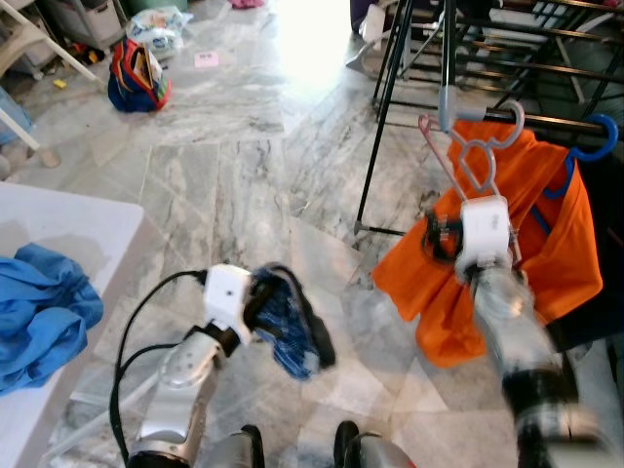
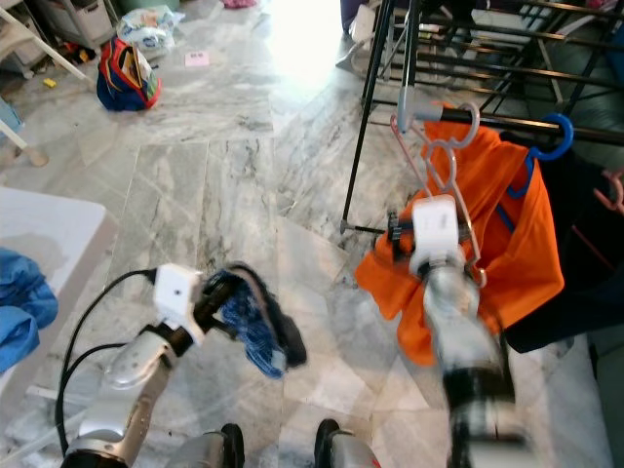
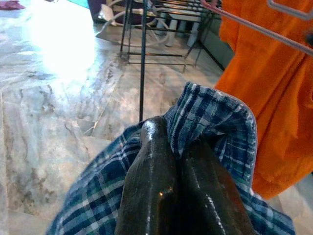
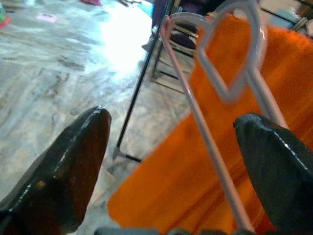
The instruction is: Hang hanger
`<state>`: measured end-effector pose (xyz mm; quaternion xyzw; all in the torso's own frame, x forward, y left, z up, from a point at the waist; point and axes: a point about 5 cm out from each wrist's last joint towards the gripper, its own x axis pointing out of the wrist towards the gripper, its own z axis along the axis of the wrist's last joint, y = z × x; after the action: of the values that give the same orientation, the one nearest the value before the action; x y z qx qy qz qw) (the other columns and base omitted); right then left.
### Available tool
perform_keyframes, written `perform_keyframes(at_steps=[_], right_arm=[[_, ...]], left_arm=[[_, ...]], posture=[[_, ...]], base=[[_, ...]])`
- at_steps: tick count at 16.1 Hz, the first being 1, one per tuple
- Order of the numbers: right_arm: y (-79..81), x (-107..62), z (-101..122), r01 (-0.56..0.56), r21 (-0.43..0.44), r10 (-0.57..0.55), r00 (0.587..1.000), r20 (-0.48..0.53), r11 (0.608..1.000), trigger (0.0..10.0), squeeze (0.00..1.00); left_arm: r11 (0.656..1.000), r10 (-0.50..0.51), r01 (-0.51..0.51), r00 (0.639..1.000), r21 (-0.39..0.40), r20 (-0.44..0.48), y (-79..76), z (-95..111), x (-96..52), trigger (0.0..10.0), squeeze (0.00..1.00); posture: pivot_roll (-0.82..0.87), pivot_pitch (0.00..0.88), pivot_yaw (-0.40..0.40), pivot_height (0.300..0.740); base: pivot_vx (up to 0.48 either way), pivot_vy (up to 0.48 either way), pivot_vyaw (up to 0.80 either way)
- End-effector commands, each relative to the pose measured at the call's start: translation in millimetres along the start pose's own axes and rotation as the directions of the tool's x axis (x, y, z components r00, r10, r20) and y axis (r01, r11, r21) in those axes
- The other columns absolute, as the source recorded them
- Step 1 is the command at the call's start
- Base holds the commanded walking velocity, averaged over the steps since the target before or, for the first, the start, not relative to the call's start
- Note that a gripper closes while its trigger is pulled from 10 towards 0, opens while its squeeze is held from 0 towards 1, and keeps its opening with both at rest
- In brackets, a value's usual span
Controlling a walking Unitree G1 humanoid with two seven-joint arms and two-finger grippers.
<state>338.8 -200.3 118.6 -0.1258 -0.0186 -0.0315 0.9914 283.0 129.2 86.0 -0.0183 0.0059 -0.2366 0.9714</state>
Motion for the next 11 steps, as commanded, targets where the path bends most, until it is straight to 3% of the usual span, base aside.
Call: perform_keyframes(at_steps=[1, 2, 4, 9, 11], right_arm=[[-3.9, -12.2, 2, 0.065, 0.032, -0.066, 0.997, 0.028, 0.997, 10.0, 0.00], [-2.3, -15.4, 1, 0.067, 0.039, -0.068, 0.997, 0.027, 0.997, 10.0, 0.00], [9.6, -32.3, -2, 0.081, 0.059, -0.083, 0.996, 0.028, 0.995, 10.0, 0.00], [9.6, -39.7, 12, 0.103, 0.068, -0.106, 0.993, 0.049, 0.992, 10.0, 0.00], [9.0, -42.5, 14, 0.103, 0.061, -0.105, 0.994, 0.041, 0.993, 10.0, 0.00]], left_arm=[[0.999, 0.015, -0.015, 1.000, -0.035, -0.002, -0.2, -3, 0.3, 10.0, 0.00], [0.999, 0.012, -0.012, 1.000, -0.034, -0.001, -0.3, -2, 1.2, 10.0, 0.00], [0.999, -0.021, 0.021, 0.999, -0.025, 0.024, -2.7, 5, 13.7, 10.0, 0.00], [0.999, -0.036, 0.037, 0.999, -0.024, 0.035, -4.2, 10, 22.7, 10.0, 0.00], [0.999, -0.039, 0.039, 0.999, -0.028, 0.032, -5.3, 7, 22.6, 10.0, 0.00]], posture=[[0.07, 0.207, -0.041, 0.740], [0.06, 0.202, -0.038, 0.740], [0.02, 0.189, -0.026, 0.740], [0.00, 0.183, -0.024, 0.740], [0.00, 0.179, -0.027, 0.740]], base=[[0.000, 0.000, 0.00], [0.000, 0.000, 0.00], [0.000, 0.000, -0.80], [0.261, 0.000, -0.80], [0.266, 0.000, 0.00]])
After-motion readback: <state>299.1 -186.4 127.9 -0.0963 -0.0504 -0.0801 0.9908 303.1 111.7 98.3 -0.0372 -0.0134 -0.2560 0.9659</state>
